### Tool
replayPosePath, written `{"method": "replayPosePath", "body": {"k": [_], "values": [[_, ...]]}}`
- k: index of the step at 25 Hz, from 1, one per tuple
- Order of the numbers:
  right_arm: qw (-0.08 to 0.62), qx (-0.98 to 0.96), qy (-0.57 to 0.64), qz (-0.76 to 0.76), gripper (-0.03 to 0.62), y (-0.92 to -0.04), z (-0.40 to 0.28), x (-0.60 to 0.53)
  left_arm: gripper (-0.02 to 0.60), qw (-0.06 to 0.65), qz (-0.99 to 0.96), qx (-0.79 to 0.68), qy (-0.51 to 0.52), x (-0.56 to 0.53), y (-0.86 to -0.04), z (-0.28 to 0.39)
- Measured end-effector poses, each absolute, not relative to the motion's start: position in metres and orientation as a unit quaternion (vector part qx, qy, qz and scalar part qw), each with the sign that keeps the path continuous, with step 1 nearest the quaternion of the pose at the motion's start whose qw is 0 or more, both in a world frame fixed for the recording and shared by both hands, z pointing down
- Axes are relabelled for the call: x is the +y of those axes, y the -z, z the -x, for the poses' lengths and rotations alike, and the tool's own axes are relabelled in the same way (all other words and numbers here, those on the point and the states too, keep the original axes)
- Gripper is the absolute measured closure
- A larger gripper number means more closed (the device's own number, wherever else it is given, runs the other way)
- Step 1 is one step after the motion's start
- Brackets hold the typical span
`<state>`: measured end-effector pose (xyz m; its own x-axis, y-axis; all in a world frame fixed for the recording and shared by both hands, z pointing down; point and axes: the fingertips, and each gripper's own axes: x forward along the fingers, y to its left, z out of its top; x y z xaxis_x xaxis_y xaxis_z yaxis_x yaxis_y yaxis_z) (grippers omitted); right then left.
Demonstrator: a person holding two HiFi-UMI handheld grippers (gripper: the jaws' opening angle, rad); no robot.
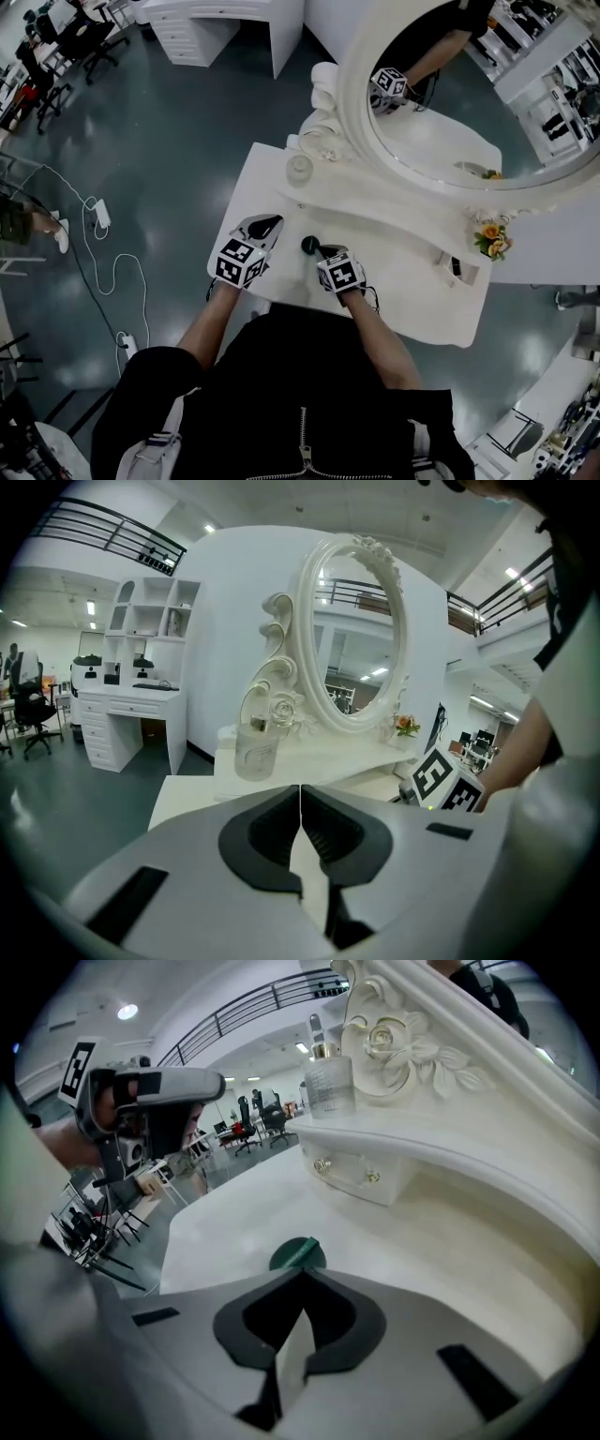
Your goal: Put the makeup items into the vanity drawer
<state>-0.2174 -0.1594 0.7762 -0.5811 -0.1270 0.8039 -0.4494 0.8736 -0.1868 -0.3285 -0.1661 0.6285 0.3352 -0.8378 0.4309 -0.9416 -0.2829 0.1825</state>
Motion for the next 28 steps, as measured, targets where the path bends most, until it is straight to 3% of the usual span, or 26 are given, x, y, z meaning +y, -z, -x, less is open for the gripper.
{"method": "replayPosePath", "body": {"k": [3,6,9,13,15,28], "values": [[0.408,-0.879,-0.185,-0.165,0.582,-0.767,0.224,-0.157,0.560,0.205,-0.786,-0.571,-0.122,-0.167,-0.625,0.322],[0.410,-0.880,-0.182,-0.156,0.496,-0.772,0.232,-0.154,0.560,0.206,-0.779,-0.581,-0.117,-0.160,-0.623,0.317],[0.419,-0.875,-0.183,-0.157,0.456,-0.781,0.236,-0.153,0.560,0.204,-0.771,-0.590,-0.123,-0.150,-0.623,0.321],[0.434,-0.866,-0.172,-0.180,0.509,-0.787,0.234,-0.159,0.560,0.203,-0.761,-0.603,-0.126,-0.138,-0.624,0.334],[0.438,-0.862,-0.178,-0.186,0.586,-0.786,0.233,-0.163,0.560,0.203,-0.760,-0.604,-0.127,-0.136,-0.623,0.339],[0.341,-0.902,-0.166,-0.207,0.589,-0.712,0.193,-0.194,0.560,0.190,-0.787,-0.575,-0.117,-0.168,-0.611,0.307]]}}
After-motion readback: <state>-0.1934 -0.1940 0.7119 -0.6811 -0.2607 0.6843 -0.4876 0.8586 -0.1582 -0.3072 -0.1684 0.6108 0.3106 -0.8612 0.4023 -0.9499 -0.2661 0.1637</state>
